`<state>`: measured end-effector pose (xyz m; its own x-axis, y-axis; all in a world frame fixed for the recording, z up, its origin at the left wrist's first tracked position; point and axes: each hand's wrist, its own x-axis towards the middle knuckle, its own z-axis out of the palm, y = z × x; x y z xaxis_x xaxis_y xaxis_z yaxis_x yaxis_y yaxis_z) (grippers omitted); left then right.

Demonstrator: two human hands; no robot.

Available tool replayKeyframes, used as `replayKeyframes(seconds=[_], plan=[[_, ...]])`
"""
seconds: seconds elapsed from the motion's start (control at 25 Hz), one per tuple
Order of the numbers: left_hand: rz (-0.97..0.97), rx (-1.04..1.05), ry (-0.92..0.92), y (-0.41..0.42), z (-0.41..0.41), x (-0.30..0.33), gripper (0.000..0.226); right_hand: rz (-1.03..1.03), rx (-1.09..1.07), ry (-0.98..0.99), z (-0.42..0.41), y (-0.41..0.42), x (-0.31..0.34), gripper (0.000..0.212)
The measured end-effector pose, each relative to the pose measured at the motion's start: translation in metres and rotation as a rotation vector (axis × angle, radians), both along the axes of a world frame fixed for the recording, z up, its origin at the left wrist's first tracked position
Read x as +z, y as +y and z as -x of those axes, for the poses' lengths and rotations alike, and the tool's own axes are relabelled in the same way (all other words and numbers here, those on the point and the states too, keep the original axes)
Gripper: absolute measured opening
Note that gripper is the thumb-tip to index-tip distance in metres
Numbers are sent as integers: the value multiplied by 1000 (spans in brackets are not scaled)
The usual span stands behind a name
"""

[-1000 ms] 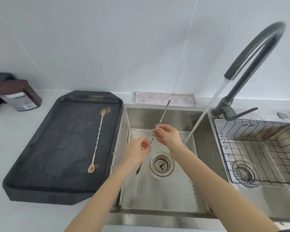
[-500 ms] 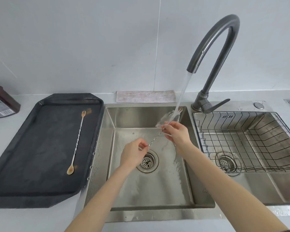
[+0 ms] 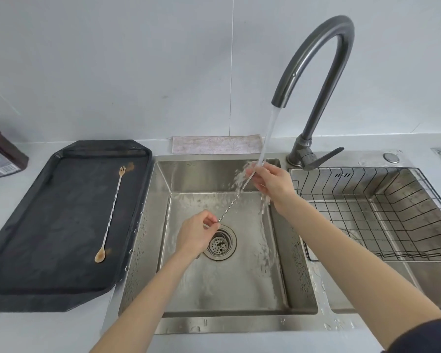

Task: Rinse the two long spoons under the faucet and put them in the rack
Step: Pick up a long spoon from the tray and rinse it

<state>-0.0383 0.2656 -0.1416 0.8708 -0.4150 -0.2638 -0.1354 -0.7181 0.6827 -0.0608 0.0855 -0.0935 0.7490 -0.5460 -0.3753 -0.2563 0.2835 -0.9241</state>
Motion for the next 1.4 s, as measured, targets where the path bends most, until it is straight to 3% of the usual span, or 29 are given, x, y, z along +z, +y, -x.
replayKeyframes(seconds=[0.12, 0.24, 0.36, 0.52, 0.68, 0.84, 1.0, 1.08, 1.24, 1.4], plan=[[-12, 9, -10, -2, -1, 0, 14, 27, 21, 10, -1, -8, 7, 19], [-1, 12, -17, -8, -3, -3, 16, 71, 31, 18, -4, -16, 11, 2], [-2, 14, -38, -13, -3, -3, 19, 115, 24, 34, -9, -20, 16, 18], [96, 17, 14, -20, 0, -4, 20, 213, 29, 25, -17, -23, 23, 16], [109, 16, 58, -34, -2, -7, 18, 131, 24, -41, -20, -27, 27, 22], [155, -10, 105, -51, 0, -6, 20, 145, 116, -39, -20, -30, 27, 28], [272, -35, 168, -69, 1, 1, 18, 241, 202, 11, -15, -32, 19, 20], [325, -37, 225, -78, 2, 6, 19, 327, 238, 68, -13, -34, 14, 11], [509, 116, 449, -93, -4, 23, 23, 409, 332, 188, -6, -35, 3, 29], [642, 240, 634, -103, -17, 30, 26, 240, 403, 257, 11, -37, 2, 41]])
